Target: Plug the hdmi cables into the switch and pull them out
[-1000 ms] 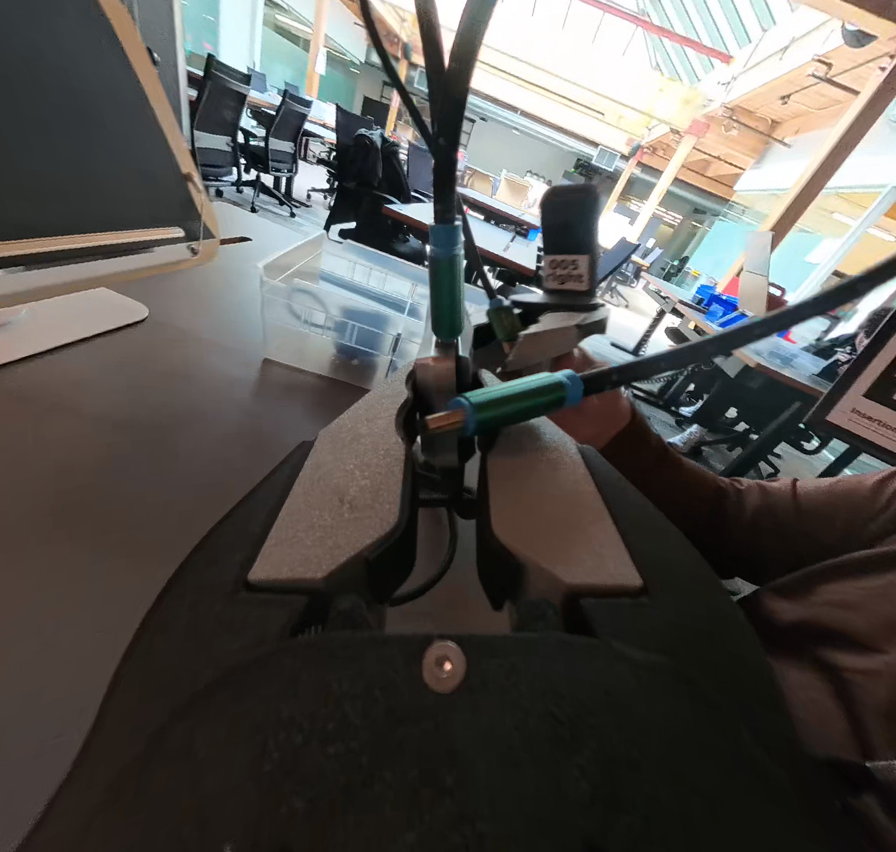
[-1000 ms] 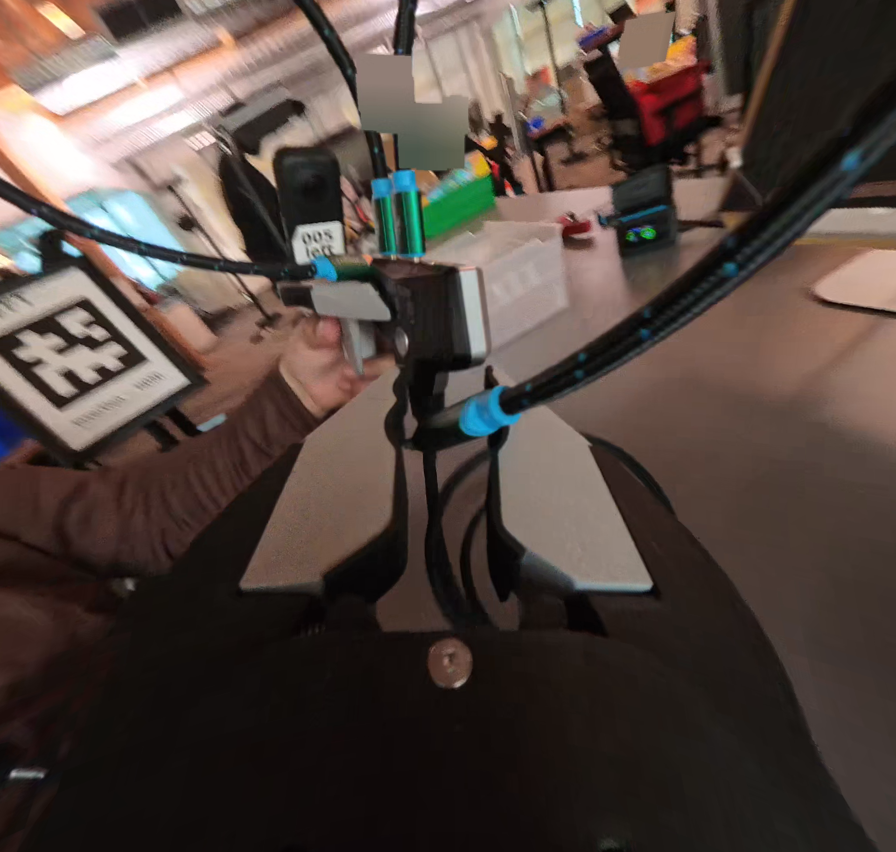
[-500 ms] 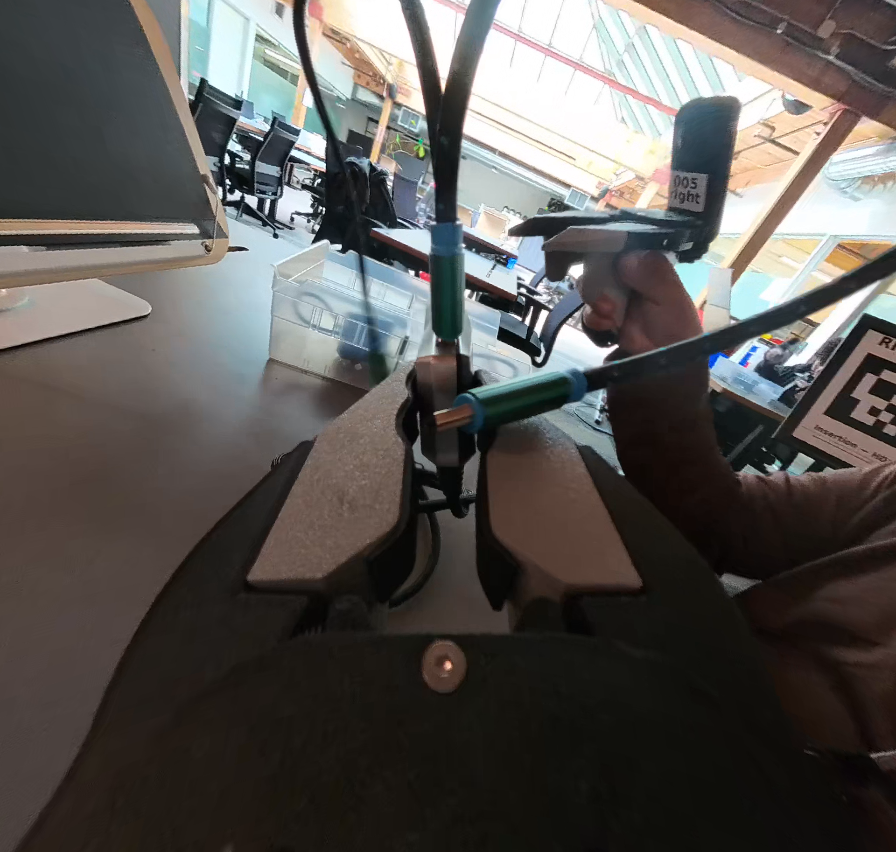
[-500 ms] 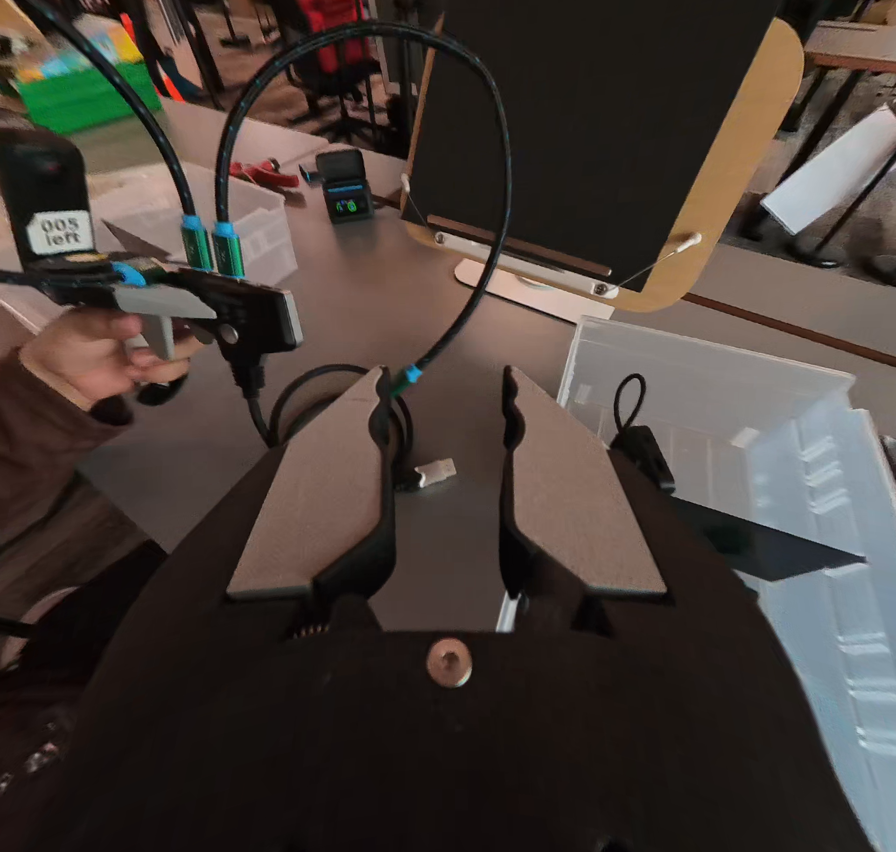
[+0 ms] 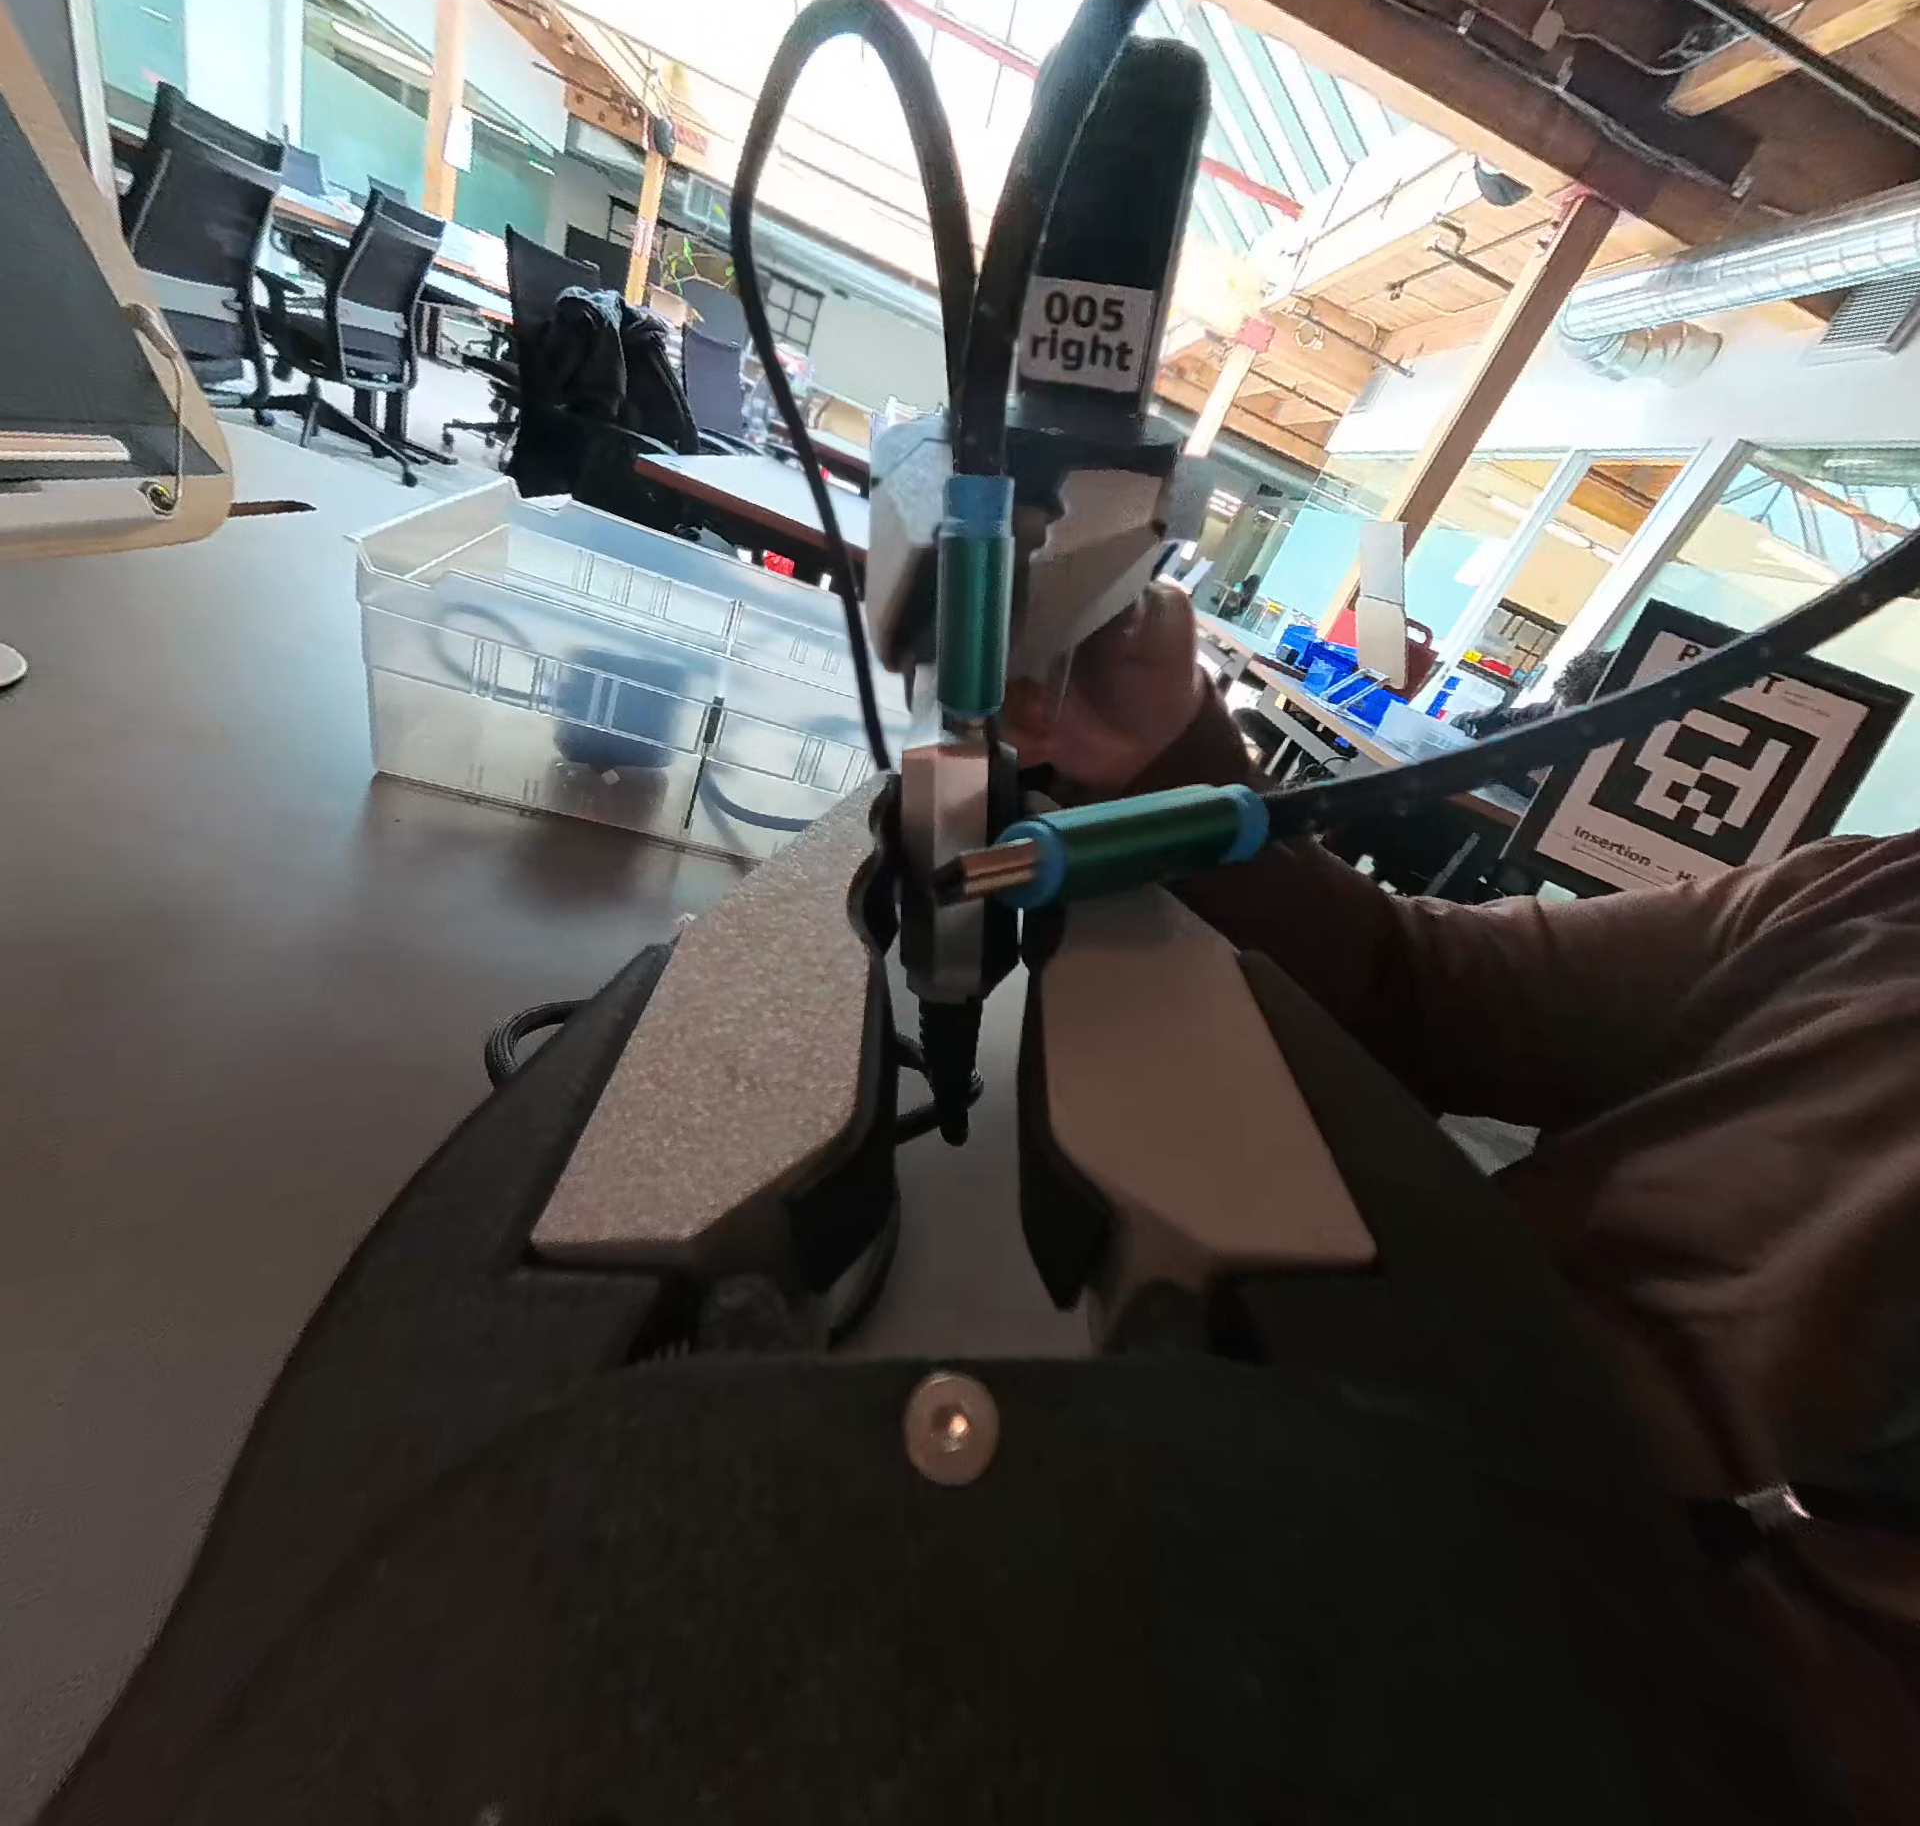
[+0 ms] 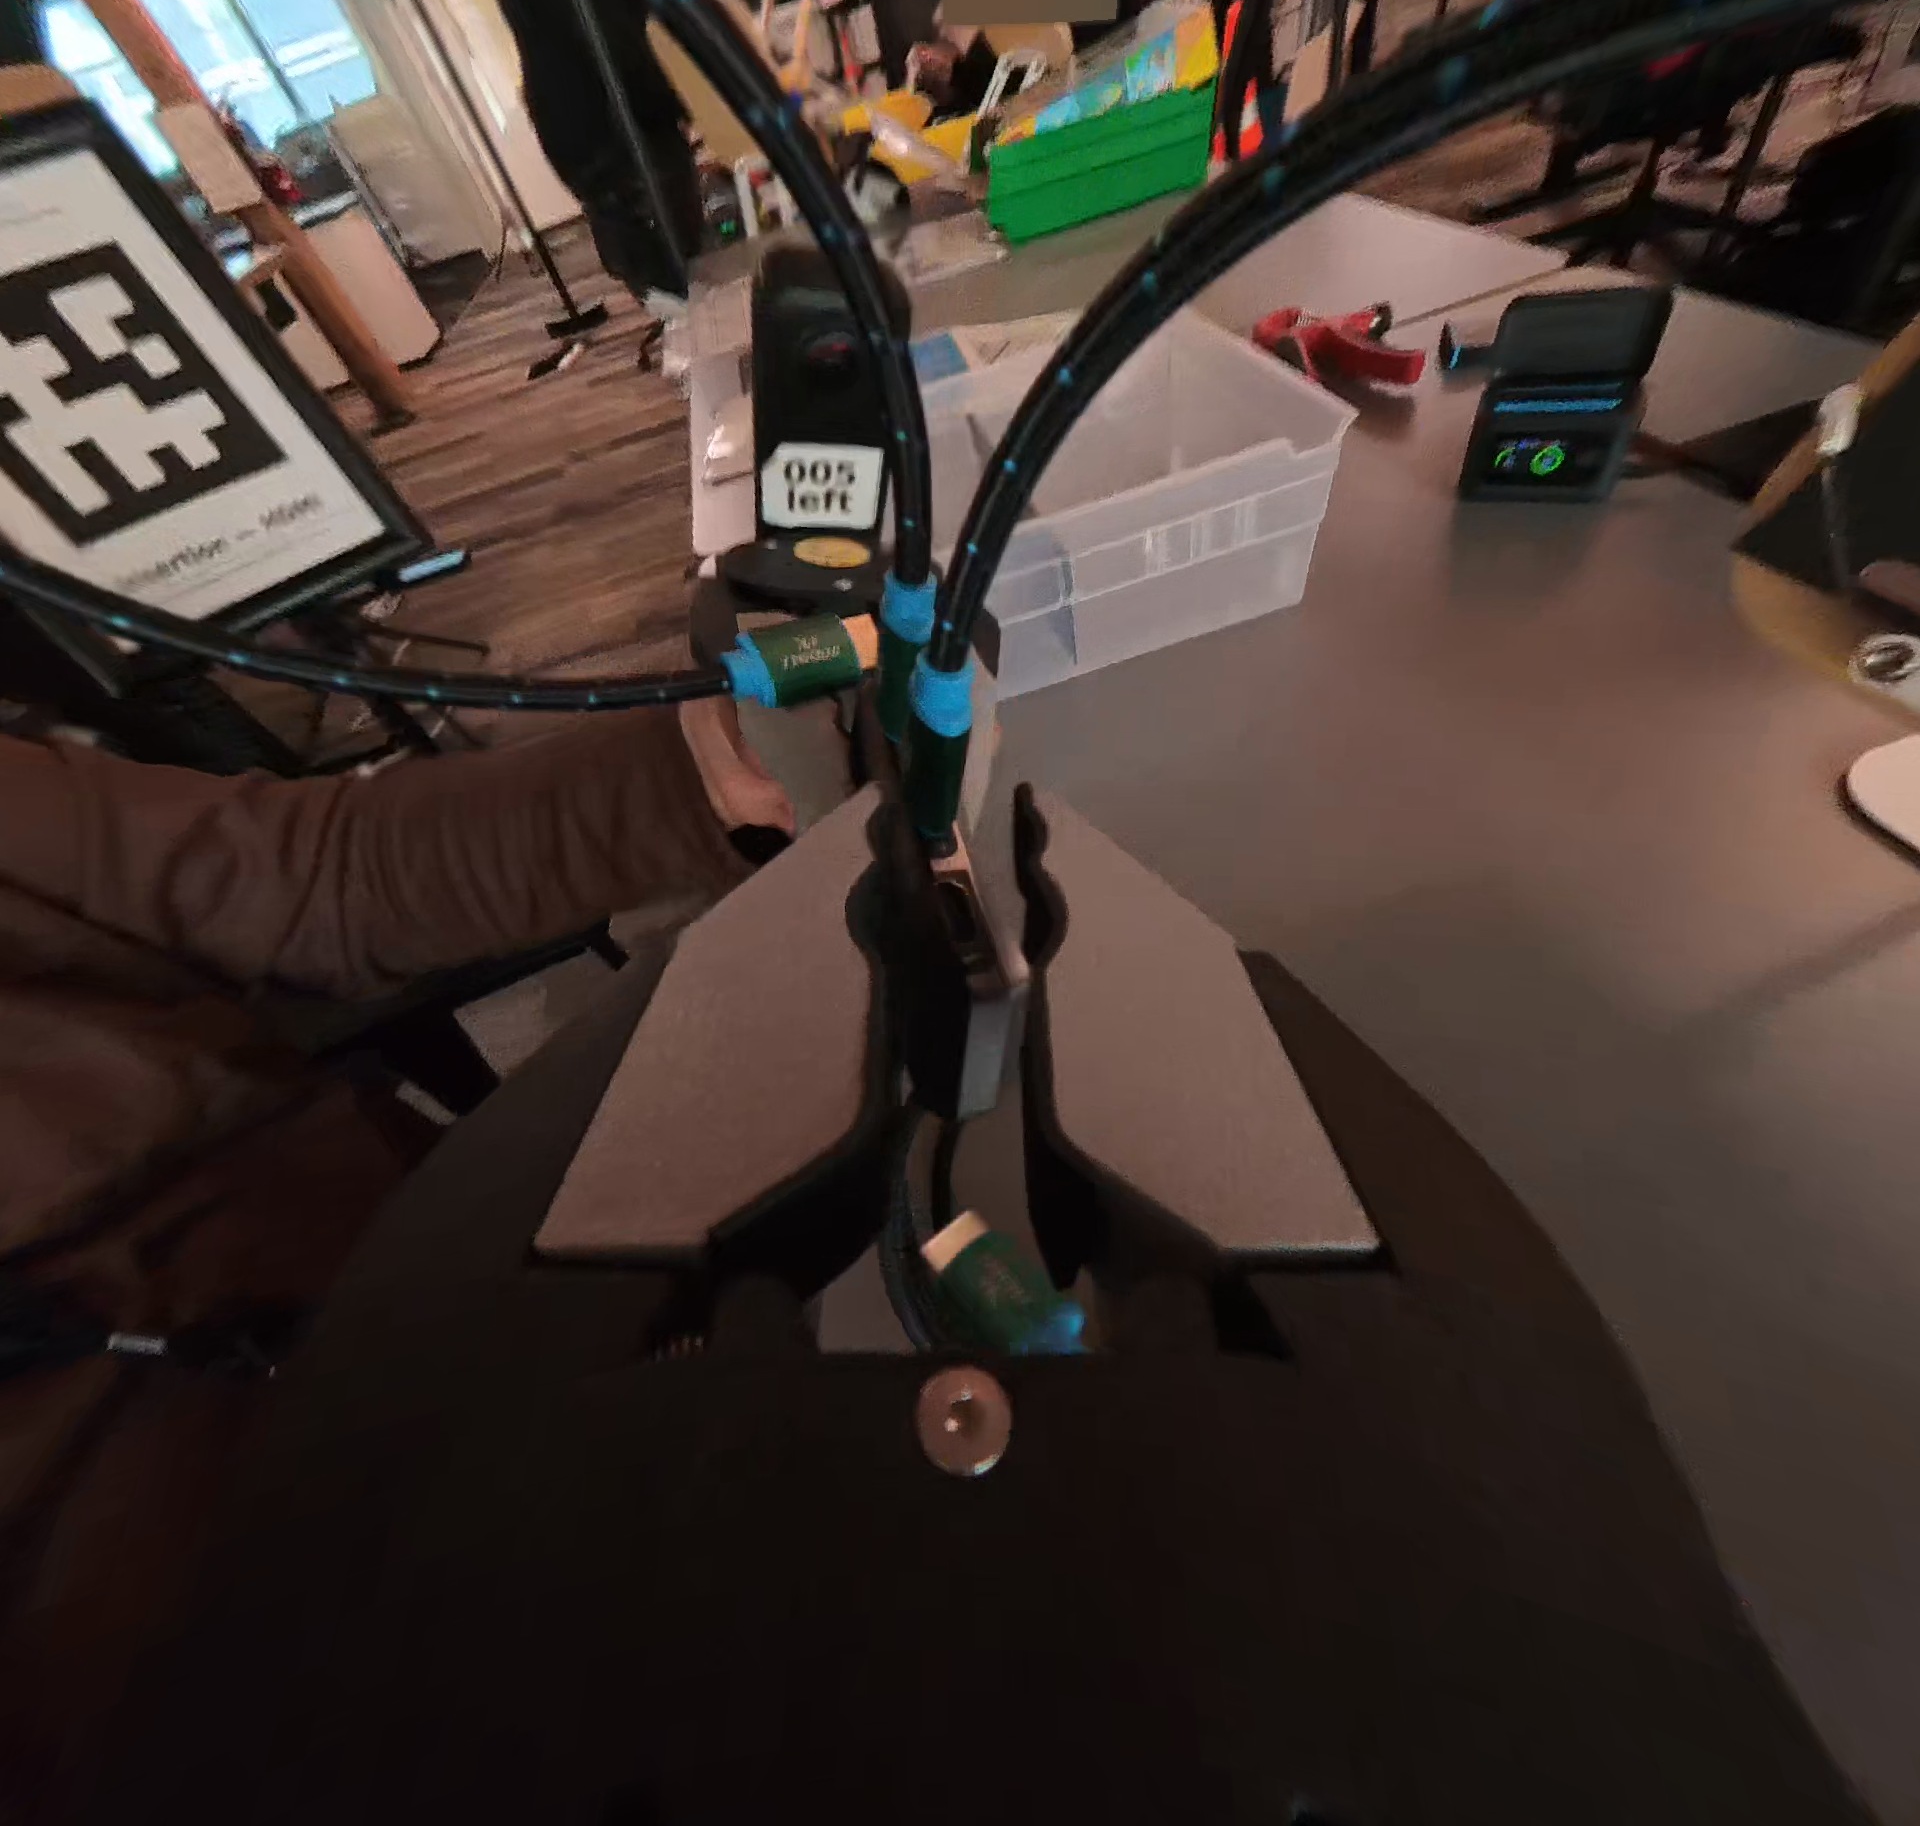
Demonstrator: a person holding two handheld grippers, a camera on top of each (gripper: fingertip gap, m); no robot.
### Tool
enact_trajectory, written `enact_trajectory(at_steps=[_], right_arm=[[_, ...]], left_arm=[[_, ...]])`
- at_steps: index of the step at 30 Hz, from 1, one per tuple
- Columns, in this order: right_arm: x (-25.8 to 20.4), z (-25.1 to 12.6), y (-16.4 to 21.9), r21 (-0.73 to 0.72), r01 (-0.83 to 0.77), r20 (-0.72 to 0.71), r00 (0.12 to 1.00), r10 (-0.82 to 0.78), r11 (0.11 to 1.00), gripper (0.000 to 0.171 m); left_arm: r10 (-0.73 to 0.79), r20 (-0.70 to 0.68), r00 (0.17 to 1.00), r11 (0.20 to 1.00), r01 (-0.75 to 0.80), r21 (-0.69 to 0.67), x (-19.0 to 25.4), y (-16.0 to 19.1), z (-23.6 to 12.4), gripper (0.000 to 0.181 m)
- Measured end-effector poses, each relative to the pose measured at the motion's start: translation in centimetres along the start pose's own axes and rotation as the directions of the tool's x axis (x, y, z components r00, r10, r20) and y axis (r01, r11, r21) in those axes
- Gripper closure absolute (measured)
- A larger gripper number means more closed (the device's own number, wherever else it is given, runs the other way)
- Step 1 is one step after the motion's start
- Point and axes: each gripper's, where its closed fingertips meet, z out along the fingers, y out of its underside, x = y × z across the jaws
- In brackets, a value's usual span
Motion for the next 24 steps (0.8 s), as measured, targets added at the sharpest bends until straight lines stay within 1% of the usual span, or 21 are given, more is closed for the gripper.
enact_trajectory(at_steps=[1,2,6,10,14,16,20,24], right_arm=[[-0.3,0.3,0.5,-0.017,0.017,0.033,0.999,-0.016,1.0,0.161],[-0.3,0.5,0.7,-0.014,0.025,0.042,0.999,-0.025,1.0,0.162],[0.5,0.5,0.9,0.022,0.085,-0.005,0.996,-0.085,0.996,0.162],[0.5,0.5,1.4,0.049,0.112,-0.017,0.994,-0.112,0.992,0.162],[0.6,0.0,1.5,0.108,0.107,-0.022,0.994,-0.106,0.988,0.161],[0.7,-0.2,1.7,0.12,0.096,-0.023,0.995,-0.094,0.988,0.162],[1.4,0.2,2.3,0.18,0.029,-0.052,0.998,-0.02,0.983,0.164],[1.7,0.6,2.6,0.222,0.015,-0.056,0.998,-0.003,0.975,0.164]], left_arm=[[-0.002,0.002,1.0,1.0,0.002,-0.005,0.0,0.1,0.2,0.163],[-0.007,0.004,1.0,1.0,0.007,-0.008,-0.1,0.2,0.3,0.163],[-0.058,0.013,0.998,0.998,0.058,-0.005,-0.7,0.5,0.5,0.164],[-0.028,0.061,0.998,0.999,0.029,-0.019,-1.1,0.9,0.9,0.162],[-0.066,0.059,0.996,0.998,0.065,0.007,-0.9,1.2,1.3,0.164],[-0.114,0.05,0.992,0.993,0.113,0.03,-0.9,1.4,1.5,0.163],[-0.232,0.002,0.973,0.966,0.231,0.113,-1.6,1.8,1.1,0.163],[-0.254,-0.002,0.967,0.955,0.251,0.155,-1.9,2.0,0.7,0.163]])
